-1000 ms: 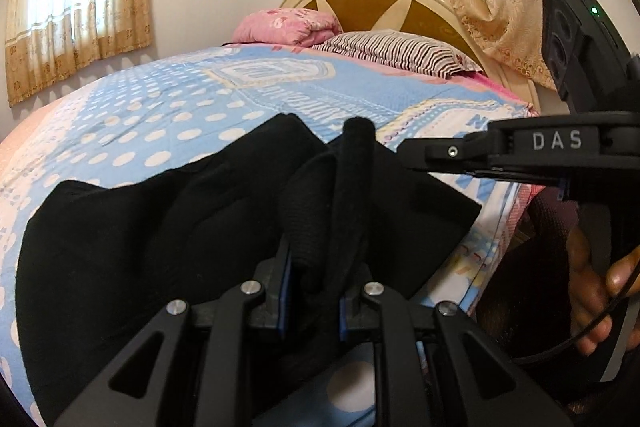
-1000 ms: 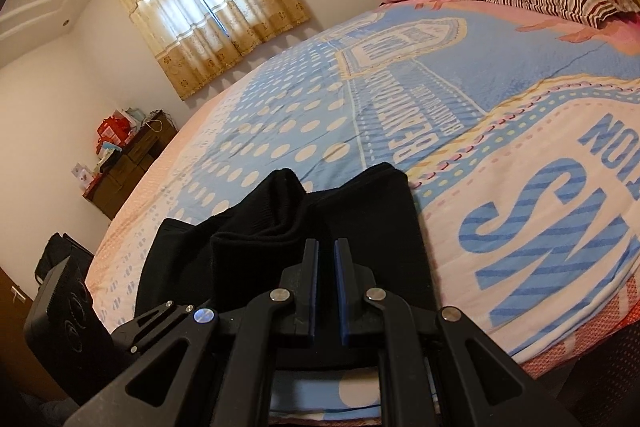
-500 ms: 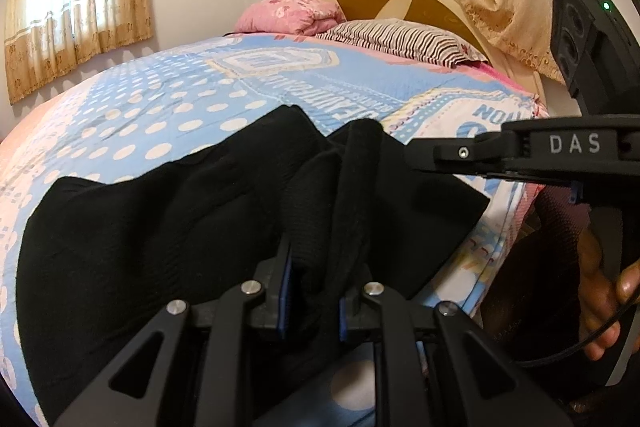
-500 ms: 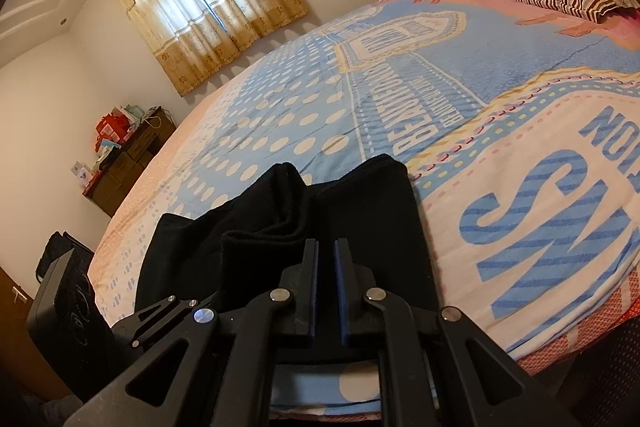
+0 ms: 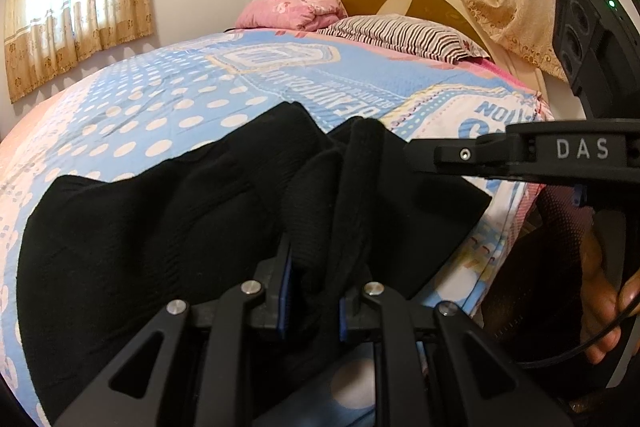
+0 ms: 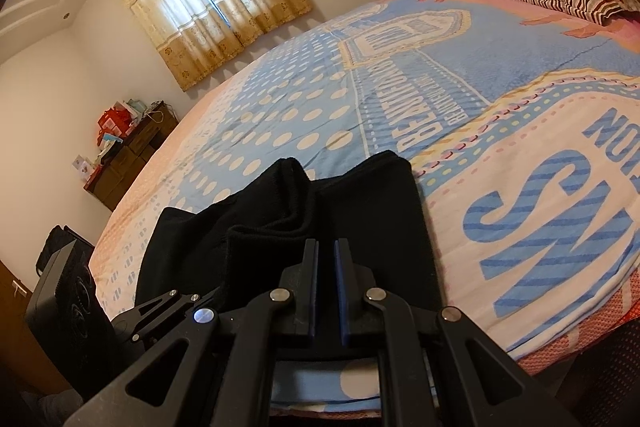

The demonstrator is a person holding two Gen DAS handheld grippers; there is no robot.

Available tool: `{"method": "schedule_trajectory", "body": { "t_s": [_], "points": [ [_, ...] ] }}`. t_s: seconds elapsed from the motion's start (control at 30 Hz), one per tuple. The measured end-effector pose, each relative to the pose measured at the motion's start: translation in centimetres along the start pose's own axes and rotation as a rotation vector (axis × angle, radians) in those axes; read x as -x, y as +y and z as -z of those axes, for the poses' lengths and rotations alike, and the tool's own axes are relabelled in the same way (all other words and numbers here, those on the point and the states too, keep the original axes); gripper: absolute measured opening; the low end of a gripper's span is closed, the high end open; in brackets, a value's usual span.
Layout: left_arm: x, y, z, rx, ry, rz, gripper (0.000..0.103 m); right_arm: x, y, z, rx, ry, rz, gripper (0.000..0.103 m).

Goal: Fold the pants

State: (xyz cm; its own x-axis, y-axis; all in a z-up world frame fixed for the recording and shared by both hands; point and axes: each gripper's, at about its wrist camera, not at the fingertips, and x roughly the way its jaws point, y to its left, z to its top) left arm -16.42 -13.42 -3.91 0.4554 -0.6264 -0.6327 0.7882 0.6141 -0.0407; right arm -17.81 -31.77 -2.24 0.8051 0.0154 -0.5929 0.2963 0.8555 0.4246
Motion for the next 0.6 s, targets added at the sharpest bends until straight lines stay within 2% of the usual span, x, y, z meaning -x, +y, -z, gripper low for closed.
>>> {"method": "schedule_trajectory", "body": {
  "t_s": [0.2,0.33,0.5,0.6],
  "points": [
    [1.1,1.2,-0.3,0.047,-0.024,0.03,0.018,0.3,-0.5,0.1,-0.015,0.002,0.002,0.009],
    [4.6,4.4,-1.3,0.142,-0.114,0.037,0.018,0.4,-0.4,0.3,-0.004,-0.004,-0.007,0.009],
    [10.6,11.1,-1.1,0.317,-0.266,-0.074,0.018,-0.8,0.6,0.5,0.011,0.019,-0.045,0.009],
    [13.1,14.8,0.3,0.418,-0.306,-0.168,0.018,-2.0,1.9,0.8,0.035,0.048,-0.074,0.009]
  ]
}}
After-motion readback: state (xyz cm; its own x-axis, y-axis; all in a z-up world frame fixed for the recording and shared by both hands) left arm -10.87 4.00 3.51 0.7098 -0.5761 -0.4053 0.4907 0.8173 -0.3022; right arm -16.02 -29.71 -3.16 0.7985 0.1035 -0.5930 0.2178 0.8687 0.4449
